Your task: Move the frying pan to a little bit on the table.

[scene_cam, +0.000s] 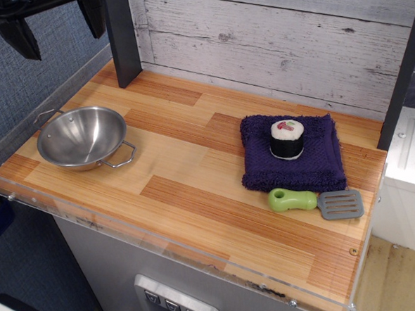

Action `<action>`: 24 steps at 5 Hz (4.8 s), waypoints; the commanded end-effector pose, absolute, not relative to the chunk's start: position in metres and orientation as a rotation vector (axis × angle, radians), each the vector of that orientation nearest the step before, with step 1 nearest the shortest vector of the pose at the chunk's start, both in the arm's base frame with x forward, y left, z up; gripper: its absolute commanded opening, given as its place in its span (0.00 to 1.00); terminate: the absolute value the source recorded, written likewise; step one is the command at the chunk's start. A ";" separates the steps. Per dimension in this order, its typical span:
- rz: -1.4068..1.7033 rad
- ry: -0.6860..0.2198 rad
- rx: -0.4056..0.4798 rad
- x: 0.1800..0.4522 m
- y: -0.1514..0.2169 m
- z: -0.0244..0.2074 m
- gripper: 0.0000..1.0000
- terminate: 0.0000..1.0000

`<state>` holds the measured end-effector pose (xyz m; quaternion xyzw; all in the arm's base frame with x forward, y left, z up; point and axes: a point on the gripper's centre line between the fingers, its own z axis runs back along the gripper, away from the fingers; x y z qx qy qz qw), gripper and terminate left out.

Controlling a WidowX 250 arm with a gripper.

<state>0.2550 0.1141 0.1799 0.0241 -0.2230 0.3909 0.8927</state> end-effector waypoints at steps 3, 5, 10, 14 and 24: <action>1.012 -0.454 -0.030 0.272 0.131 0.169 1.00 0.00; 1.086 -0.413 -0.020 0.297 0.147 0.137 1.00 0.00; 1.062 -0.248 0.135 0.338 0.140 0.057 1.00 0.00; 1.181 -0.141 0.162 0.325 0.149 0.032 0.00 0.00; 0.890 -0.344 0.086 0.369 0.088 0.151 0.00 0.00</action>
